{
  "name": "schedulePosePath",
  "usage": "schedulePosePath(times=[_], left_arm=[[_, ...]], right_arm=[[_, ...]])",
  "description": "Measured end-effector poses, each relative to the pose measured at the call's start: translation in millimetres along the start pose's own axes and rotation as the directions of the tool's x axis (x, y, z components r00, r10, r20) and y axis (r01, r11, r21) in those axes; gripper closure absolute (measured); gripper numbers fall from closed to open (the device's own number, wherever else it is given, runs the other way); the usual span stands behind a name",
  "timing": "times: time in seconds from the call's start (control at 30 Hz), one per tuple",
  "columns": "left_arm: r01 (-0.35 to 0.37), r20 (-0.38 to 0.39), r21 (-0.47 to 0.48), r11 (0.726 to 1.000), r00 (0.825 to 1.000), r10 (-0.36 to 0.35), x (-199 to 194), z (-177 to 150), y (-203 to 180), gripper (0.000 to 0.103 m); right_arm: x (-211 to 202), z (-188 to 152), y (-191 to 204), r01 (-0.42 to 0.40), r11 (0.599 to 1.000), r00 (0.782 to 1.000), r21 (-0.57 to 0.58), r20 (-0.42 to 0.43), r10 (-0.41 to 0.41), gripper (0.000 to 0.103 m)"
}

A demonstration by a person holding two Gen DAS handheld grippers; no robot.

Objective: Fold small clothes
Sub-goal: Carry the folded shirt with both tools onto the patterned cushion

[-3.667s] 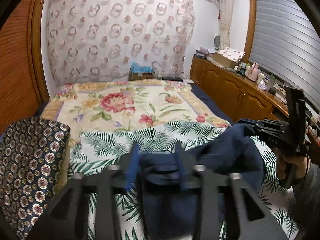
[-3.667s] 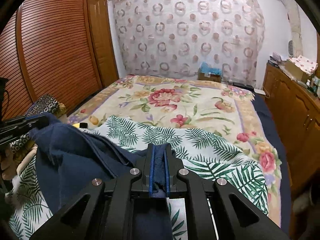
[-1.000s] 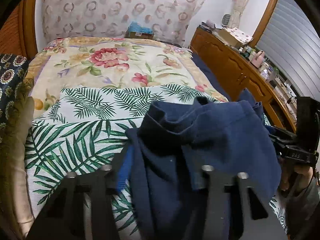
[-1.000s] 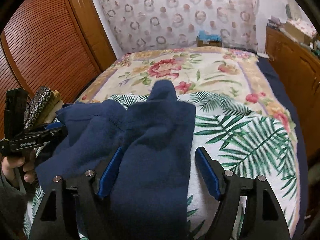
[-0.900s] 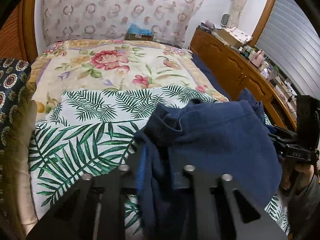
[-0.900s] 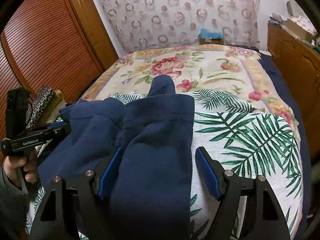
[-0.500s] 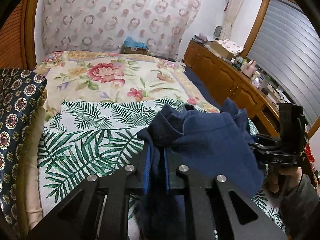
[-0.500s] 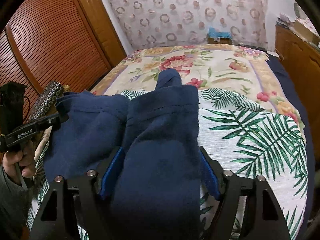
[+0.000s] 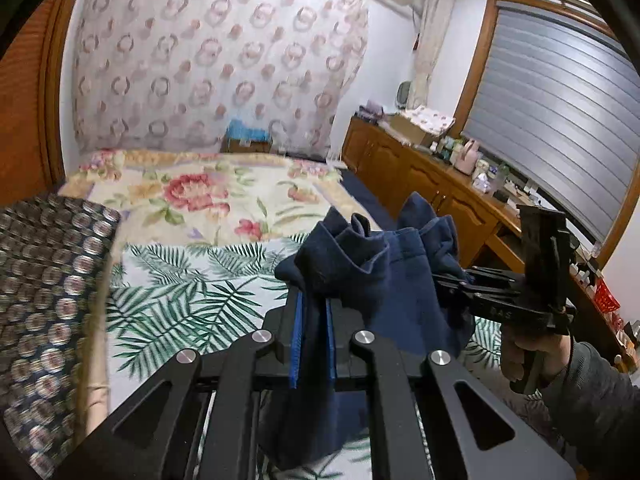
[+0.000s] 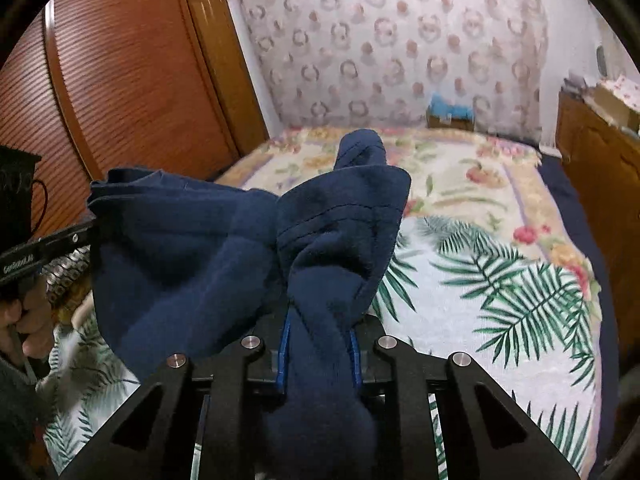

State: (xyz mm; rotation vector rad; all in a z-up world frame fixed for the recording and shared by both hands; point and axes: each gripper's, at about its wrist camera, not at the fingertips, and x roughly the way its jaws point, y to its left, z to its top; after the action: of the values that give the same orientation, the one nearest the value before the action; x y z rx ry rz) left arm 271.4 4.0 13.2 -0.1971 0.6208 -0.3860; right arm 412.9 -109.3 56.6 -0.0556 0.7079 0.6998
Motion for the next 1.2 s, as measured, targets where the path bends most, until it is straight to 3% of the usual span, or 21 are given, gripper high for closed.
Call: schedulePosePath(times=[0.47,0.83,1.1,1.2], left_arm=[[-0.109,0.119,0.024,0.994,0.987,0.105,-92,1,9,0.092],[-0.199,0.201,-0.020,0.980,0.959,0.199,-154,-5,43,0.092],[-0.275,0.245,-0.138,0.951,0.921,0.302,-193,-27,98,0.092],[-0.285,0.223,-0.210,0.935,0.917,0.330,-195,-42,125,0.092]], right_arm=[[-34,7,55,-0.064,0.991,0.994,-0.121,0.083,0.075,0.081],[-22,29,93,-0.123,0.964,0.984,-0.235,0.101,0.150,0.080],[9,72,142,-0.177,0.902,0.970,-0.394,0.085,0.227,0.080],[38,90,162,-0.211,0.867,0.965,-0.452,0.046,0.259,0.080]])
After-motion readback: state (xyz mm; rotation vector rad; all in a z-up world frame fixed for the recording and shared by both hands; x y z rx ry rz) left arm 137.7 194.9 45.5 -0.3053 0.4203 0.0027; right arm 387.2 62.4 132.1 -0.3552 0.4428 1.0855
